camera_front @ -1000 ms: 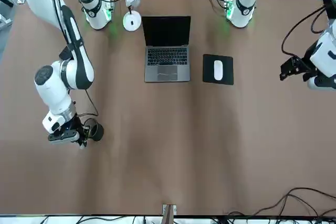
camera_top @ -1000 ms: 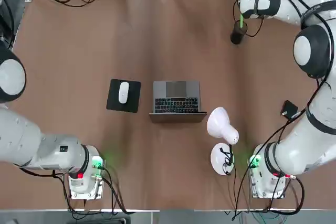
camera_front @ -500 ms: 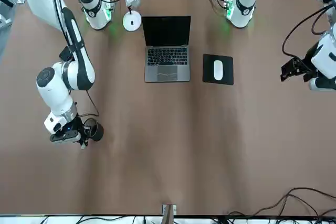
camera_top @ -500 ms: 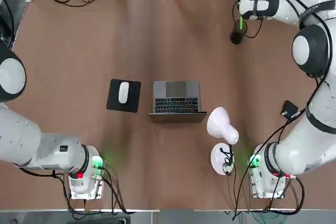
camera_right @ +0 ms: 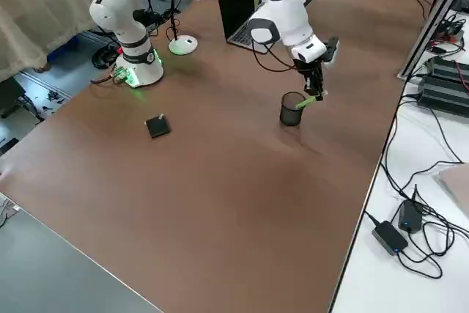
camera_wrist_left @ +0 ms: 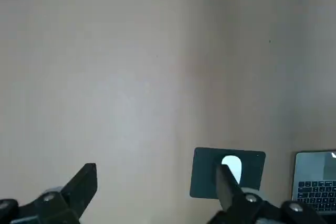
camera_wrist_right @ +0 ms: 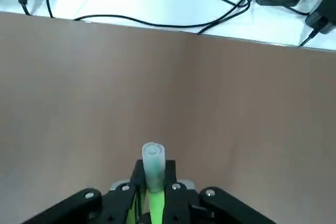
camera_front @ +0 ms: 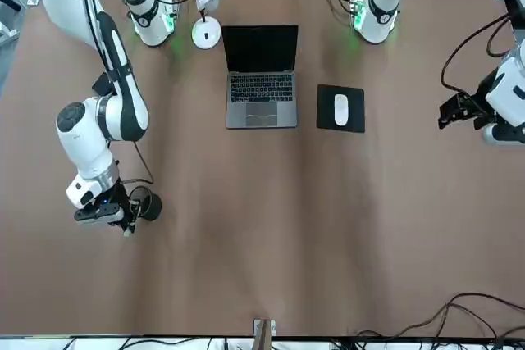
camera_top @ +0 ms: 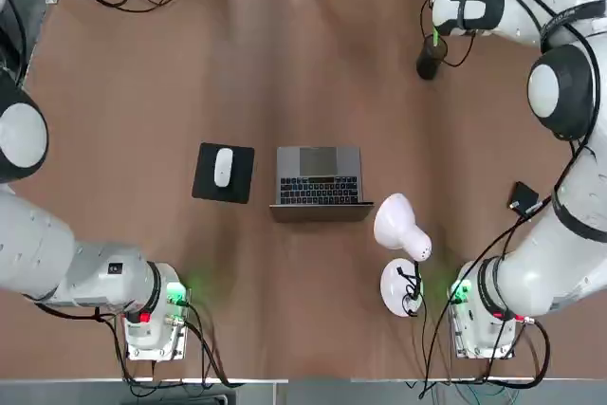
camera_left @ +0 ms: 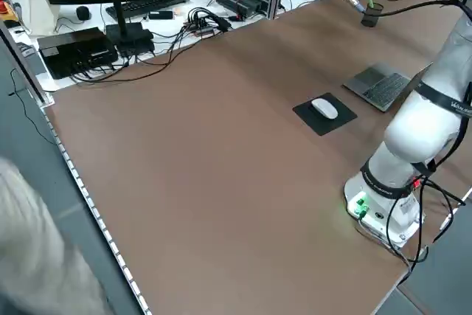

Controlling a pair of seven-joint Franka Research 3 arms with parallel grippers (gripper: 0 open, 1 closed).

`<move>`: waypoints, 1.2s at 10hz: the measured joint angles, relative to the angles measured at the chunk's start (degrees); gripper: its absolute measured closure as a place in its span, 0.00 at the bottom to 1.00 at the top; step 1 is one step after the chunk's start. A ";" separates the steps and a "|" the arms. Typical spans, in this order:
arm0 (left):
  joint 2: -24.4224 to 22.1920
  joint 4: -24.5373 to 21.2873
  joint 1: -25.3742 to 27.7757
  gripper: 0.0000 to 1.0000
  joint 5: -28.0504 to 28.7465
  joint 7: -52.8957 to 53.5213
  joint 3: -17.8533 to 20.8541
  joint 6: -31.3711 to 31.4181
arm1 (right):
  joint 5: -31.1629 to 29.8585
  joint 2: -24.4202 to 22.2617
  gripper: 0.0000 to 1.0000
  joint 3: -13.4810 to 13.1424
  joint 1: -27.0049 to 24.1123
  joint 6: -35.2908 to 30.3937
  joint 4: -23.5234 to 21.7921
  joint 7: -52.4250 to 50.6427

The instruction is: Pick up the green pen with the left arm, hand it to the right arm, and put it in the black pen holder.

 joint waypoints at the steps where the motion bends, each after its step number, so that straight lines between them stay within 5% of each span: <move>1: 0.05 0.01 -0.10 0.00 0.00 0.03 -0.03 0.00 | 0.00 0.00 0.82 -0.04 -0.29 0.12 0.00 0.00; 4: 0.08 0.10 -0.50 0.00 -1.76 0.03 -0.18 0.00 | 0.91 -0.30 0.82 0.29 -0.90 -1.60 -0.28 -0.72; 8: 0.10 0.40 -0.51 0.00 -2.16 0.03 -0.18 0.00 | 13.45 -4.10 0.82 1.61 -2.62 -11.48 -0.61 -18.58; 12: 0.17 0.52 -0.53 0.00 -2.17 0.03 -0.23 0.00 | 20.64 -4.63 0.82 1.96 -2.69 -12.12 -1.33 -29.27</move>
